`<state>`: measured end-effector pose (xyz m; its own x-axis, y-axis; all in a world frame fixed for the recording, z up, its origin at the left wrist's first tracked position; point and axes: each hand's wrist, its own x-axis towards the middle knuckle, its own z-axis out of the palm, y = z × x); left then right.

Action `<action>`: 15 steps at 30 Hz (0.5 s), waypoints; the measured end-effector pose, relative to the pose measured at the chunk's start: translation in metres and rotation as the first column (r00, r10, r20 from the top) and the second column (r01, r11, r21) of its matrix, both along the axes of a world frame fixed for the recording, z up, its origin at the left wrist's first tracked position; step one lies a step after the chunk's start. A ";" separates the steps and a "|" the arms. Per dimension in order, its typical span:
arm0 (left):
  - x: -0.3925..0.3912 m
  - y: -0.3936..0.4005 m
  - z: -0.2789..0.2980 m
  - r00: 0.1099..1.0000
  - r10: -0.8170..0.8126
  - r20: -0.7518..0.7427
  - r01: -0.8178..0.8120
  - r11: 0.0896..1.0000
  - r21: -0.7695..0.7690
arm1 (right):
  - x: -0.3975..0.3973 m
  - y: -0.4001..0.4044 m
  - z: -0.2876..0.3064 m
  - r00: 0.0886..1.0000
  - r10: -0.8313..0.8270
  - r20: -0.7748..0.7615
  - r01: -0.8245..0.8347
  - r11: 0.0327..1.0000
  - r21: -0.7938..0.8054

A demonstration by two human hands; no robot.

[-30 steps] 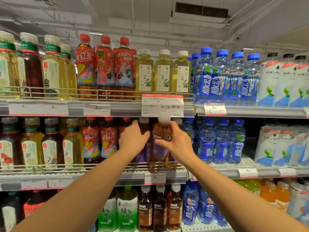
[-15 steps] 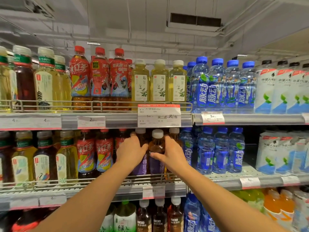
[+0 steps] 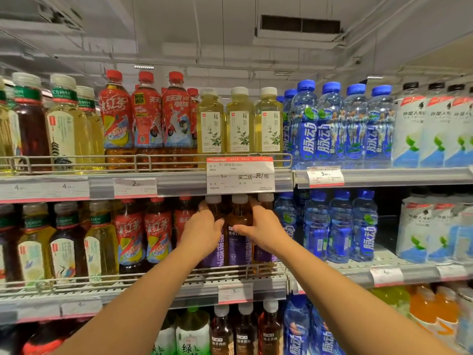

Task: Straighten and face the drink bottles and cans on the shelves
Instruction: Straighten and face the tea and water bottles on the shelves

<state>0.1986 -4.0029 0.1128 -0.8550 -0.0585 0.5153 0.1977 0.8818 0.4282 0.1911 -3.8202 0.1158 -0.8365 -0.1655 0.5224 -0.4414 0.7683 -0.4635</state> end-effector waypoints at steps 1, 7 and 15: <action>0.000 0.001 -0.001 1.000 -0.003 -0.012 0.003 1.000 0.008 | 0.001 0.001 -0.003 0.999 -0.011 -0.033 0.011 1.000 -0.014; 0.006 0.005 -0.003 0.999 0.041 -0.028 -0.042 0.999 -0.010 | 0.014 0.023 -0.022 0.959 0.051 -0.279 -0.115 0.969 -0.217; 0.010 0.007 -0.004 0.998 0.044 -0.051 -0.044 0.999 -0.014 | -0.001 0.052 -0.042 0.974 -0.223 -0.037 0.208 0.948 -0.241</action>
